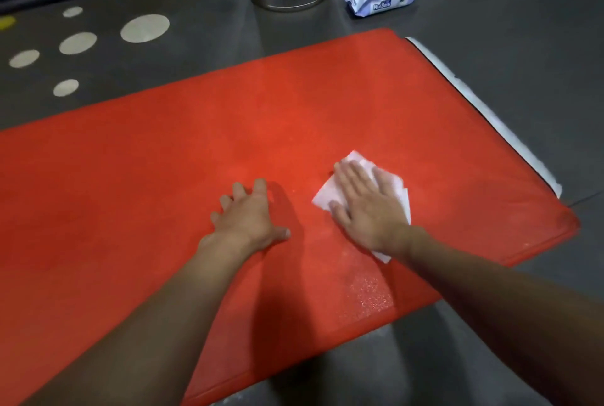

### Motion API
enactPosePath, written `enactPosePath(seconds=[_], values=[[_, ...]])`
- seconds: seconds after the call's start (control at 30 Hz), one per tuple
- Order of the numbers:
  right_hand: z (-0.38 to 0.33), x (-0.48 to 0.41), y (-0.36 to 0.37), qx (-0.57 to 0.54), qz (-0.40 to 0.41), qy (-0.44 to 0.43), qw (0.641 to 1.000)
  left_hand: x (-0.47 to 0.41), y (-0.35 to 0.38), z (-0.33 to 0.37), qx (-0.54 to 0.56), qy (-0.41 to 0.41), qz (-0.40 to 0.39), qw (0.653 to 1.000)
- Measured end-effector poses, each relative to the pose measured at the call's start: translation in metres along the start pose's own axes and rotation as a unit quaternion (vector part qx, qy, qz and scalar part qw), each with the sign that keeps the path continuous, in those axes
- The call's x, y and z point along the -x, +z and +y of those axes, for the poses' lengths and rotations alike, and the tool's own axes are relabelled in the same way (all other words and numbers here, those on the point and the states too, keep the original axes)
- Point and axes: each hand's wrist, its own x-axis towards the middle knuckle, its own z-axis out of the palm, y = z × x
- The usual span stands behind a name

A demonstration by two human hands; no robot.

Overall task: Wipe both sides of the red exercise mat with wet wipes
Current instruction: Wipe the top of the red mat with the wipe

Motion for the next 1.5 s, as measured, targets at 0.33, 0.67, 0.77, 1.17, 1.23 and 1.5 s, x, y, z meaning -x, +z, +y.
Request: enactPosePath(seconds=[0.33,0.67,0.77,1.17,1.23,1.5], values=[[0.003,-0.028,-0.004,0.004,-0.006,-0.062,0.998,-0.017,0.009,-0.011,0.018,-0.023,-0.019,0.999],[-0.007,-0.047,0.001,-0.01,0.013,-0.074,0.997,-0.038,-0.014,-0.018,0.016,-0.037,0.032,0.999],[-0.013,-0.063,-0.001,-0.007,-0.001,0.063,0.998,-0.043,-0.012,-0.012,0.013,-0.038,-0.01,0.999],[-0.023,-0.091,-0.003,-0.007,-0.002,0.043,0.999,-0.054,-0.017,-0.006,0.014,-0.051,-0.046,0.998],[-0.044,-0.078,0.001,-0.002,-0.008,-0.068,0.998,-0.056,-0.019,-0.003,0.004,-0.056,-0.062,0.997],[-0.015,-0.119,-0.008,0.017,-0.023,0.049,0.998,-0.067,-0.023,0.003,-0.022,-0.071,-0.072,0.995]])
